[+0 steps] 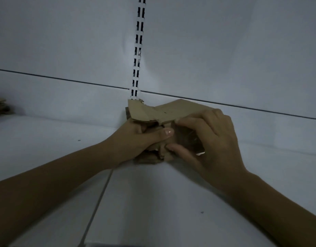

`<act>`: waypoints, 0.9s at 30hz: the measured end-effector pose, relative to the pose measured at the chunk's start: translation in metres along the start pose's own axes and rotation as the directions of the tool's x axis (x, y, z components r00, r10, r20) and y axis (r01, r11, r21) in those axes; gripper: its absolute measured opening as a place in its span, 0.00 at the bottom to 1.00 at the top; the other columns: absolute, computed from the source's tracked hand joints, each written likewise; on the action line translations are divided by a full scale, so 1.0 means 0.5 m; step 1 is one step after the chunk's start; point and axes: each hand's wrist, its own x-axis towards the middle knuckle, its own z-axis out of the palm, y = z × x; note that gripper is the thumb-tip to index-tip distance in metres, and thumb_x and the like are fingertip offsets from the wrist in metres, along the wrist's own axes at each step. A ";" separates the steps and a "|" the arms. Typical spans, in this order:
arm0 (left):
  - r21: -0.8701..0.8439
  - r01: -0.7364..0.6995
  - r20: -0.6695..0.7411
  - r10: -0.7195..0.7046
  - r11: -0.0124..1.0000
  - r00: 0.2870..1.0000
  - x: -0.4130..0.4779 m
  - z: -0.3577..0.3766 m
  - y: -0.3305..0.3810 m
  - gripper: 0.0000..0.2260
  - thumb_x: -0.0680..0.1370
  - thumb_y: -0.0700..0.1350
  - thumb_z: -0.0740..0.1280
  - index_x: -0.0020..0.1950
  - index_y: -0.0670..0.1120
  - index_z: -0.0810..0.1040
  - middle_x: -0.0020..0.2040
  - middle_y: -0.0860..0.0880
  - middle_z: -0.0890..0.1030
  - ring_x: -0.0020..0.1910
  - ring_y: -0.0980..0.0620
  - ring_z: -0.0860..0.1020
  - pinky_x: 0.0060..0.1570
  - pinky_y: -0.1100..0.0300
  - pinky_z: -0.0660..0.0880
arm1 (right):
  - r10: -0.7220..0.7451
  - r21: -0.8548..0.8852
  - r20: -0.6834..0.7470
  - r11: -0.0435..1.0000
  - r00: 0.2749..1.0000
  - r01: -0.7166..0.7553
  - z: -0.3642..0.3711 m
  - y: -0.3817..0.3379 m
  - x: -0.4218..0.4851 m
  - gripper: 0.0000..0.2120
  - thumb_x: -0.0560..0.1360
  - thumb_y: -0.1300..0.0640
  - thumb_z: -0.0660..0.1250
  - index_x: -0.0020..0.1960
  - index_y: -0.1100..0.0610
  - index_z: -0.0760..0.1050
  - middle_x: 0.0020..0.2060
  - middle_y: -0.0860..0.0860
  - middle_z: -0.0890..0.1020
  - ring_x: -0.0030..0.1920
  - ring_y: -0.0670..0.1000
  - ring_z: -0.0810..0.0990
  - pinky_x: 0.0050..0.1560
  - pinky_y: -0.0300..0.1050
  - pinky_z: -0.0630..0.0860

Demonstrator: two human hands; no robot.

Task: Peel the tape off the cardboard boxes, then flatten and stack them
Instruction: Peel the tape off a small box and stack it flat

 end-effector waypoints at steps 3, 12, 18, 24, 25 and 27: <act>-0.215 0.091 -0.087 -0.112 0.972 0.990 -0.002 0.001 0.014 0.05 0.76 0.40 0.64 0.48 0.46 0.80 0.38 0.53 0.85 0.37 0.59 0.82 0.36 0.68 0.76 | 0.089 0.028 -0.075 0.996 0.993 -0.087 -0.002 0.003 0.007 0.22 0.70 0.45 0.74 0.58 0.57 0.76 0.52 0.54 0.79 0.53 0.53 0.75 0.53 0.47 0.68; -0.407 0.088 -0.211 -0.187 0.909 0.960 0.004 -0.001 0.040 0.08 0.77 0.40 0.63 0.45 0.42 0.82 0.39 0.46 0.85 0.36 0.53 0.83 0.35 0.65 0.79 | 0.137 0.196 -0.121 0.974 0.983 -0.112 -0.011 0.004 0.025 0.16 0.73 0.47 0.70 0.51 0.58 0.82 0.55 0.51 0.76 0.59 0.53 0.75 0.50 0.57 0.76; -0.514 0.081 -0.193 -0.208 0.854 0.959 -0.002 -0.002 0.052 0.08 0.75 0.40 0.63 0.45 0.42 0.82 0.39 0.45 0.85 0.36 0.52 0.84 0.32 0.64 0.78 | 0.078 0.083 -0.119 0.994 0.990 -0.069 -0.024 -0.005 0.039 0.15 0.73 0.46 0.70 0.51 0.56 0.83 0.55 0.51 0.79 0.60 0.52 0.76 0.57 0.56 0.71; -0.461 0.129 -0.153 -0.222 0.878 0.963 -0.006 0.014 0.045 0.12 0.69 0.45 0.65 0.50 0.43 0.81 0.40 0.48 0.85 0.36 0.54 0.83 0.34 0.66 0.78 | -0.085 -0.132 -0.113 0.989 0.990 0.070 -0.030 0.011 0.023 0.09 0.76 0.50 0.69 0.49 0.55 0.84 0.50 0.51 0.83 0.51 0.52 0.79 0.50 0.47 0.65; -0.449 0.132 -0.148 -0.219 0.884 0.964 -0.006 0.016 0.043 0.11 0.70 0.44 0.65 0.50 0.44 0.81 0.39 0.49 0.85 0.36 0.55 0.83 0.34 0.67 0.77 | -0.105 -0.137 -0.122 0.987 0.987 0.088 -0.029 0.014 0.019 0.09 0.77 0.51 0.69 0.48 0.55 0.84 0.49 0.52 0.83 0.49 0.52 0.79 0.48 0.46 0.65; -0.429 0.132 -0.141 -0.210 0.894 0.967 -0.006 0.019 0.040 0.10 0.72 0.43 0.64 0.50 0.45 0.80 0.40 0.50 0.85 0.37 0.56 0.83 0.36 0.67 0.77 | -0.144 -0.169 -0.142 0.978 0.979 0.119 -0.027 0.016 0.011 0.06 0.76 0.55 0.70 0.47 0.56 0.85 0.47 0.52 0.84 0.47 0.52 0.79 0.46 0.44 0.64</act>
